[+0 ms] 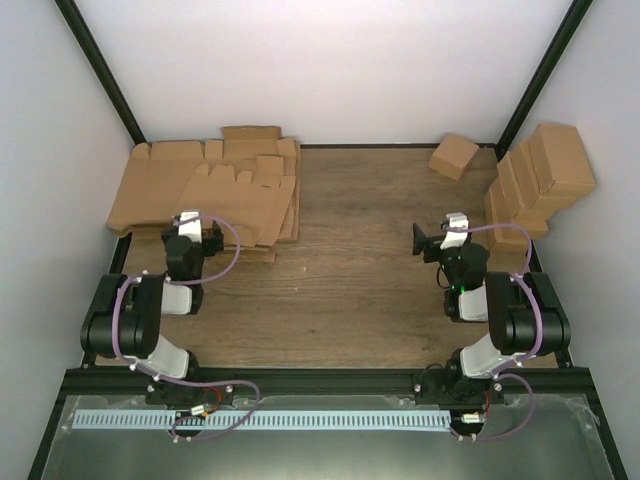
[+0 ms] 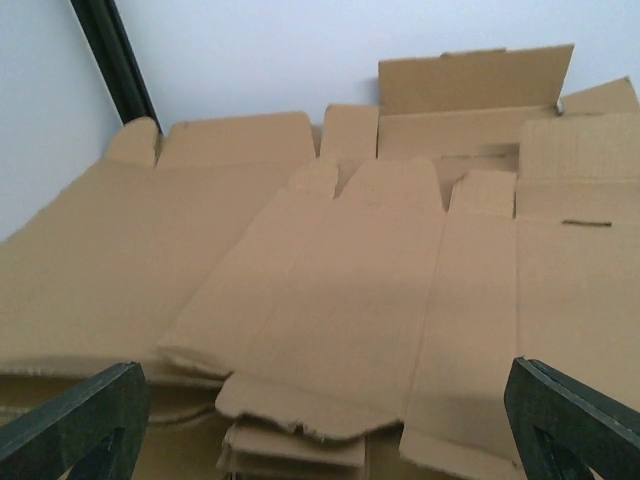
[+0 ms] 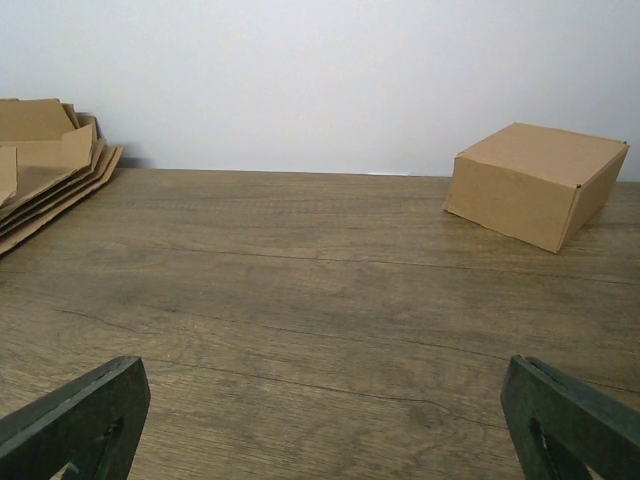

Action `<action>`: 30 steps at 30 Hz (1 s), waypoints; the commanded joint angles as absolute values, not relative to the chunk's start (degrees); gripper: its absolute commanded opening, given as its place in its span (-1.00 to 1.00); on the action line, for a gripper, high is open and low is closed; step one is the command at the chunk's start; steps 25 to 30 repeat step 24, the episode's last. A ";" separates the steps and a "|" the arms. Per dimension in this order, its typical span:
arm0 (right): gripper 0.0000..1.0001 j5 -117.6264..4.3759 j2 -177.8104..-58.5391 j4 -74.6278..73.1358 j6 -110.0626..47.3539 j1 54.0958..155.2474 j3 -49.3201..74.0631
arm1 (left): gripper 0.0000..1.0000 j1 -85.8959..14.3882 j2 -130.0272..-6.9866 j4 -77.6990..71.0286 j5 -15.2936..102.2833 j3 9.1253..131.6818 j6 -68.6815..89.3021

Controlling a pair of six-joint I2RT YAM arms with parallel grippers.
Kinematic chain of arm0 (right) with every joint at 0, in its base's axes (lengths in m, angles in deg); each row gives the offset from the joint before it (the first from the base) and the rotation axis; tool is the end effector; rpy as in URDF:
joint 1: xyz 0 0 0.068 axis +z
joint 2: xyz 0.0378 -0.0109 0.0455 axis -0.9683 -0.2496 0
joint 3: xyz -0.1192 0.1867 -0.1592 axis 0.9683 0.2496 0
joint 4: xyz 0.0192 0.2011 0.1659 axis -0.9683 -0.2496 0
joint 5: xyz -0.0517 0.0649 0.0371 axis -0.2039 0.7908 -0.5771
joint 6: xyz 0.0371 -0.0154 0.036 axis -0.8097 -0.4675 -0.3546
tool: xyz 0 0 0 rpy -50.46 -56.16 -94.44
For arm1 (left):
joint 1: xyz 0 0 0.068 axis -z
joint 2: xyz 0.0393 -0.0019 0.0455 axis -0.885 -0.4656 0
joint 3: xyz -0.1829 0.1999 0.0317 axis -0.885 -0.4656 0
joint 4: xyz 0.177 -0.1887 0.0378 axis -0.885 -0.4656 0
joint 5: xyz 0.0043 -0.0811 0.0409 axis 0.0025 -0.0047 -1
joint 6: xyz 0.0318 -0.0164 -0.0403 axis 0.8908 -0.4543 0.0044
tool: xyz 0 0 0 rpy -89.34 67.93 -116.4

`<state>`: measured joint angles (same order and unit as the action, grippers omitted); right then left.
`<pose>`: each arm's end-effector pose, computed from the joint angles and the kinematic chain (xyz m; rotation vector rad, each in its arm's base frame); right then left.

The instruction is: Fold the paper box

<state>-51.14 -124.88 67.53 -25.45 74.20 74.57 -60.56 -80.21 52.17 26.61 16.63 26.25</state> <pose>0.2417 0.0024 0.1449 -0.1389 1.6819 0.1875 0.2587 -0.0024 0.1496 -0.0163 1.7652 0.1666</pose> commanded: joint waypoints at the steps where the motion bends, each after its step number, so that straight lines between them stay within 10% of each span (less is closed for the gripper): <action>1: 1.00 -52.31 -124.71 68.48 -25.05 74.49 73.15 | 1.00 -61.63 -81.87 59.39 29.90 14.85 23.53; 30: 1.00 -52.45 -124.76 68.25 -25.07 74.58 73.04 | 1.00 -61.73 -81.52 58.46 29.26 15.10 23.21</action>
